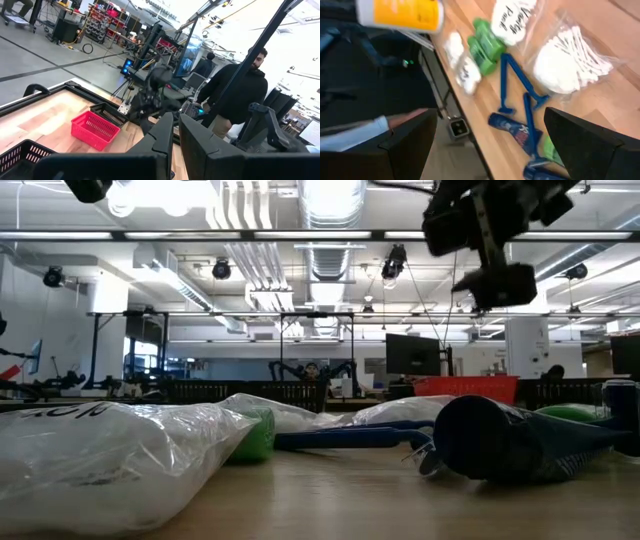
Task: Pick & Place Travel size toiletries
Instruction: Put the blue razor into the red bin
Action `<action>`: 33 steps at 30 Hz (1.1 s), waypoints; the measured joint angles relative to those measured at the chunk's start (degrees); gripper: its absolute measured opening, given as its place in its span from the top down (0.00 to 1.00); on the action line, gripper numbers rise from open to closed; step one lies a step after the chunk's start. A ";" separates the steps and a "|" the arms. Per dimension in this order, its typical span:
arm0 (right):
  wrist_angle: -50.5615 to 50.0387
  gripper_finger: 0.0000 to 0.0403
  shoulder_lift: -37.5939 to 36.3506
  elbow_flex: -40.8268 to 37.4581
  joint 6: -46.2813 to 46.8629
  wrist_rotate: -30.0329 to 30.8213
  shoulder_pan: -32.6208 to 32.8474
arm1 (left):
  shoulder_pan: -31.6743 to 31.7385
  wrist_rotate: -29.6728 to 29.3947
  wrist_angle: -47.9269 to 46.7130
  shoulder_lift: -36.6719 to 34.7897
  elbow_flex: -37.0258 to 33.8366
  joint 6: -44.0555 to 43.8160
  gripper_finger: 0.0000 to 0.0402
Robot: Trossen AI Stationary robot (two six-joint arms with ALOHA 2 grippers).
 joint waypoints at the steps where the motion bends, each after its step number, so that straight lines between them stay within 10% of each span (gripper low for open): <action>1: -0.16 0.10 1.56 0.05 -0.45 -0.32 0.49 | 0.00 0.00 -0.02 0.00 0.00 0.00 0.91; 12: -1.79 0.10 18.01 6.79 1.21 -5.80 10.72 | 0.02 0.01 -0.02 0.00 0.00 0.00 0.91; 22: -33.25 0.10 30.98 29.72 -7.35 18.18 17.92 | 0.02 0.00 -0.02 0.00 0.00 0.00 0.91; 33: -37.84 0.10 43.70 39.08 -8.46 19.16 19.00 | 0.00 0.00 0.00 0.00 0.00 0.00 0.91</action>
